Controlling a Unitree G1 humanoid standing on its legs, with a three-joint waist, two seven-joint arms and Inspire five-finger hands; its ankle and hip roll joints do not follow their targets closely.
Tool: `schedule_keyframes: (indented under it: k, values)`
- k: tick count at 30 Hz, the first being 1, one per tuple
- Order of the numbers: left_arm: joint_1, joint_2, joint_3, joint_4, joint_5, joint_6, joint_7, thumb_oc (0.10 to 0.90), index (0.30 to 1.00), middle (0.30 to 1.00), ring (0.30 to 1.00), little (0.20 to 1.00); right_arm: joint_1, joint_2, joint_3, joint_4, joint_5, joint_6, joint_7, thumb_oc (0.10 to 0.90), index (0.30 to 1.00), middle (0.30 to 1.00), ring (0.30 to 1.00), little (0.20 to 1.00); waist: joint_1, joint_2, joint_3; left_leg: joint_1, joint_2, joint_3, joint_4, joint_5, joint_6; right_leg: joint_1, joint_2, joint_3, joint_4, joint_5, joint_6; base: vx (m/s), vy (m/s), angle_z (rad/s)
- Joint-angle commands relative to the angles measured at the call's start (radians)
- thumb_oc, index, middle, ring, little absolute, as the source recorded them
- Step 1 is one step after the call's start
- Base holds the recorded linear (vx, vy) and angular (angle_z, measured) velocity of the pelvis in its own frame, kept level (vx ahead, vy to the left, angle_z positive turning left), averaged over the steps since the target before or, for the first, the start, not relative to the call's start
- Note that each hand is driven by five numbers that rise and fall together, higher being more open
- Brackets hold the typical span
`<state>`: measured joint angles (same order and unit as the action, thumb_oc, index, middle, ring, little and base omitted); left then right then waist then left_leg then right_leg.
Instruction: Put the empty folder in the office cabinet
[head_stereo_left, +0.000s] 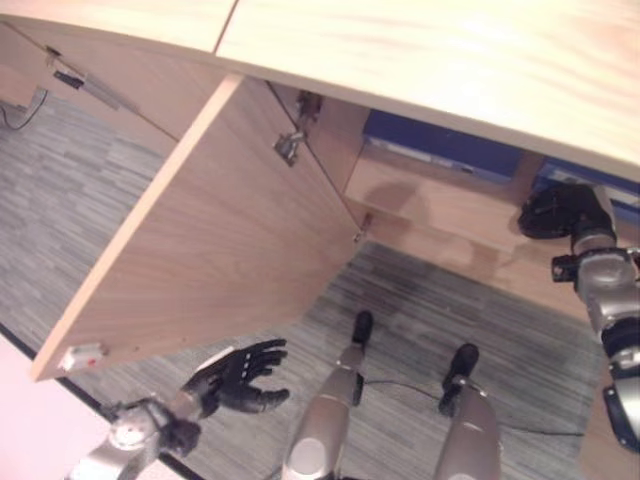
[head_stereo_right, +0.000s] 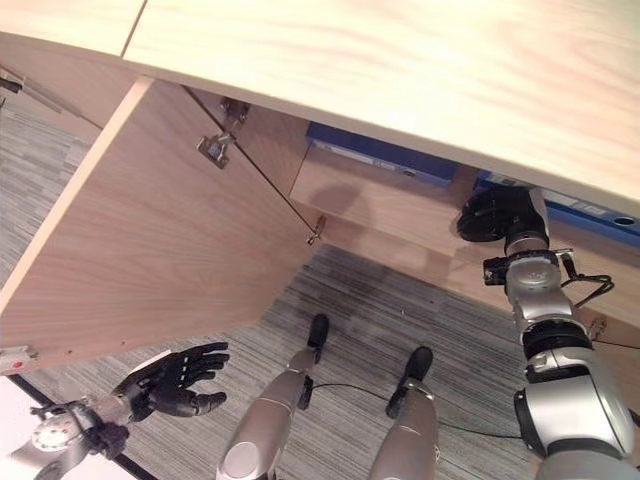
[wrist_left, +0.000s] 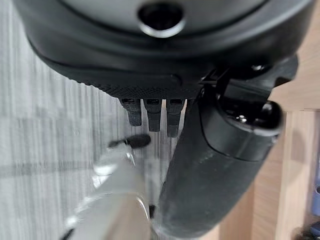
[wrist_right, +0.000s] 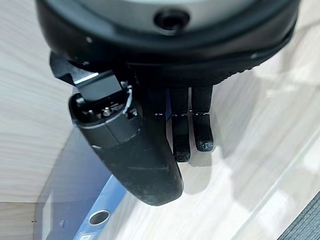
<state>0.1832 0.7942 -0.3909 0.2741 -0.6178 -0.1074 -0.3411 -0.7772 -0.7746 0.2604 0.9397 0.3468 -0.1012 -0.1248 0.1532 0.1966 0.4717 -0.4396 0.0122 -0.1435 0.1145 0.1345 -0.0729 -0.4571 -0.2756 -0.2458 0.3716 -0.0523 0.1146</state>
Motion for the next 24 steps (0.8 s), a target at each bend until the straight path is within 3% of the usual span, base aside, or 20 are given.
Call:
schedule_keyframes:
  k: [1, 7, 24]
  values:
    - [0.062, -0.06, -0.1, 0.171, 0.133, -0.027, 0.024, 0.8, 0.9, 0.9, 0.9, 0.9, -0.093, -0.036, -0.035, -0.059, 0.017, -0.077, -0.073, 0.4, 0.3, 0.3, 0.3, 0.3, 0.007, -0.033, -0.079, 0.02, 0.069, -0.033, 0.065, -0.122, -0.033, -0.007, 0.014, 0.021, 0.107, -0.079, 0.036, -0.05, -0.031, -0.08]
    - [0.024, -0.181, -0.077, 0.365, 0.247, -0.036, 0.064, 0.8, 0.9, 0.9, 0.9, 0.9, -0.008, -0.029, -0.087, -0.092, 0.023, -0.079, -0.064, 0.4, 0.3, 0.3, 0.3, 0.3, 0.002, -0.048, -0.066, 0.001, 0.072, -0.034, 0.117, -0.142, -0.039, -0.018, 0.016, 0.029, 0.147, -0.096, 0.027, -0.04, -0.025, 0.0]
    - [-0.073, -0.306, -0.041, 0.507, 0.304, -0.034, 0.118, 0.8, 0.9, 0.9, 0.9, 0.9, 0.121, 0.059, -0.177, -0.16, 0.046, -0.079, -0.069, 0.4, 0.3, 0.3, 0.3, 0.3, -0.036, -0.079, -0.081, -0.013, 0.081, -0.015, 0.176, -0.175, -0.044, -0.034, 0.032, 0.057, 0.174, -0.107, 0.013, -0.01, 0.005, -0.04]
